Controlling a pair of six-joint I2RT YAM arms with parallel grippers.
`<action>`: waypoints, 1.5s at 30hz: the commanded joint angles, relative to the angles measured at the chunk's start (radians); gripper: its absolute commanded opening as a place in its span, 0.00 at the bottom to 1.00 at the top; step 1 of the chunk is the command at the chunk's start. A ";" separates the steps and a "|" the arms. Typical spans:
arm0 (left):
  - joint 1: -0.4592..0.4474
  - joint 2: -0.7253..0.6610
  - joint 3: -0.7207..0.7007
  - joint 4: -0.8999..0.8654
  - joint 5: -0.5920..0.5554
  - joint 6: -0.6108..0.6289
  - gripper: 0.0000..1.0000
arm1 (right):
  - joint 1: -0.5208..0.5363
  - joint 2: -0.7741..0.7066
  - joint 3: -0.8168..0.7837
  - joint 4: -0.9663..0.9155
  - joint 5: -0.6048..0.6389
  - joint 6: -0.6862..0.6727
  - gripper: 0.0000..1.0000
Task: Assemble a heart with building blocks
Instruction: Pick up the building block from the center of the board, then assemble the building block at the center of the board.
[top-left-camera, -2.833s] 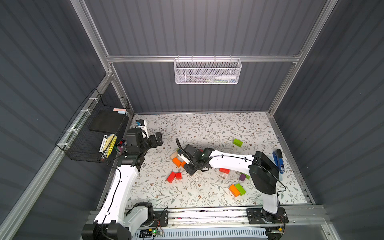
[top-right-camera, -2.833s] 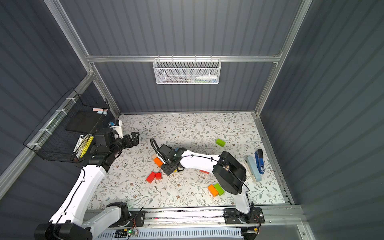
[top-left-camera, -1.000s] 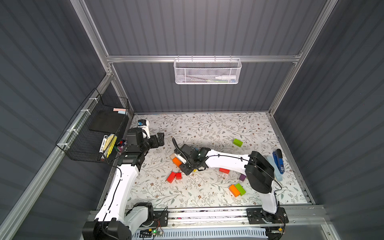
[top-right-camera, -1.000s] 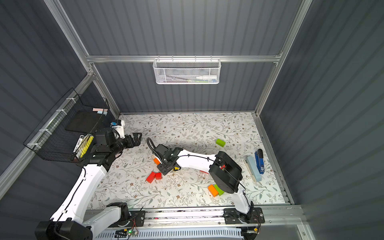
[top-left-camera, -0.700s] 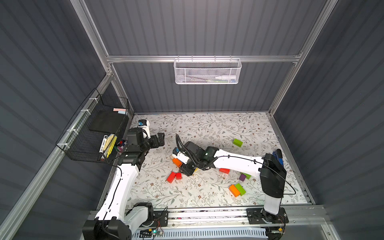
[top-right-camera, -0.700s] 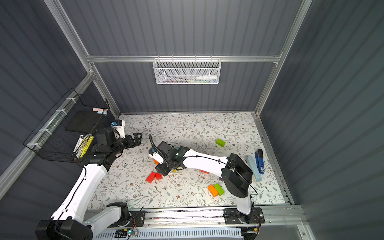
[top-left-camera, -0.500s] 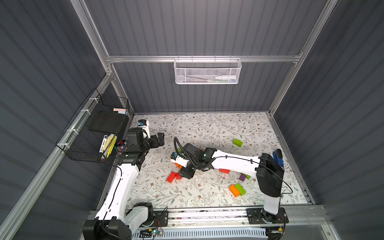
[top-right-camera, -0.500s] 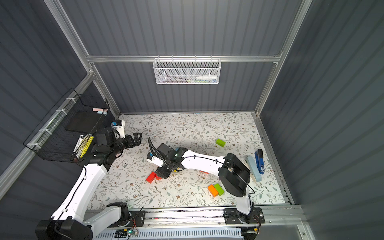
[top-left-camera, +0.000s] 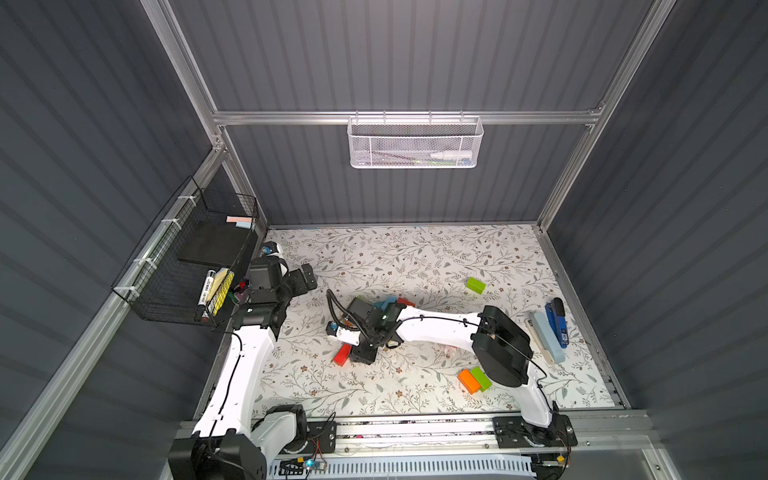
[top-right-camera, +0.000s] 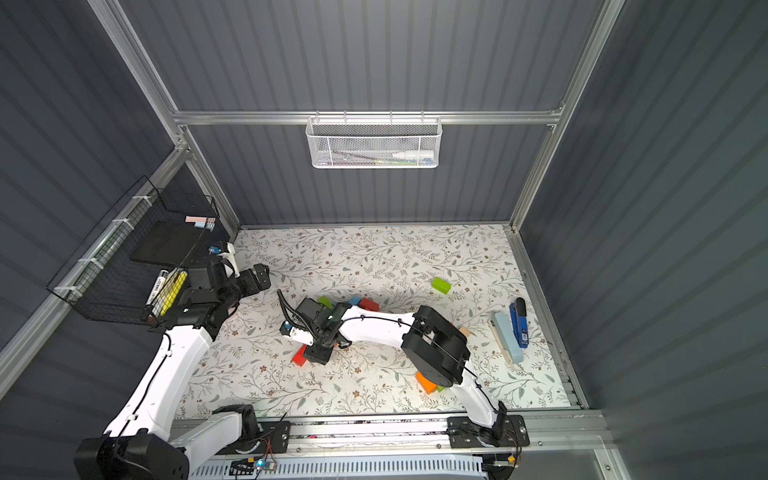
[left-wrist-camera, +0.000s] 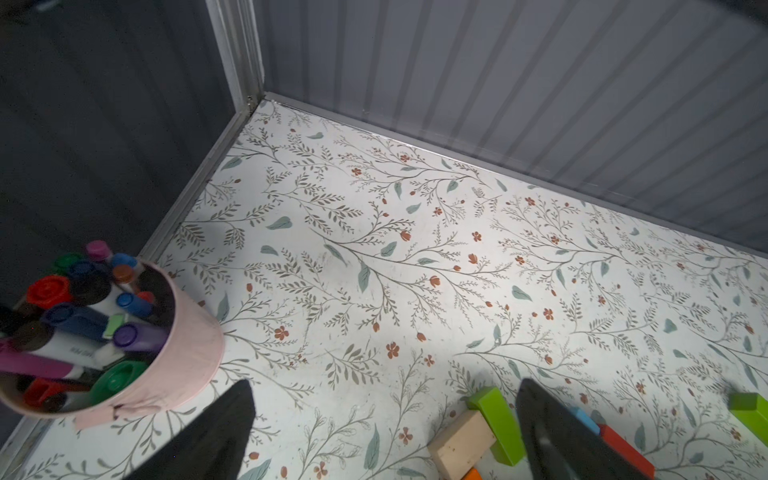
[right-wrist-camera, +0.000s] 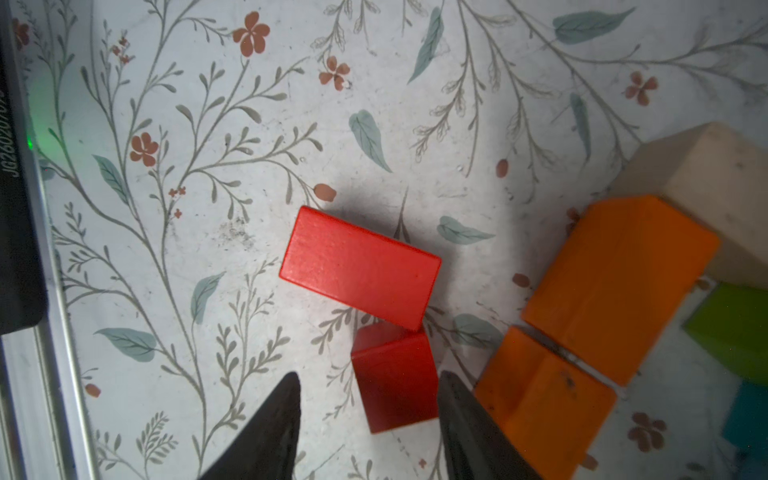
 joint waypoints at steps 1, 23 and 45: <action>0.006 -0.024 -0.009 -0.019 -0.052 -0.027 0.99 | 0.010 0.024 0.038 -0.039 0.051 -0.064 0.56; 0.007 -0.020 -0.010 -0.007 0.020 -0.015 0.99 | 0.032 0.037 0.047 -0.050 0.104 -0.056 0.31; 0.007 -0.021 -0.026 0.080 0.374 0.185 0.99 | 0.046 -0.269 -0.278 -0.031 0.345 0.507 0.28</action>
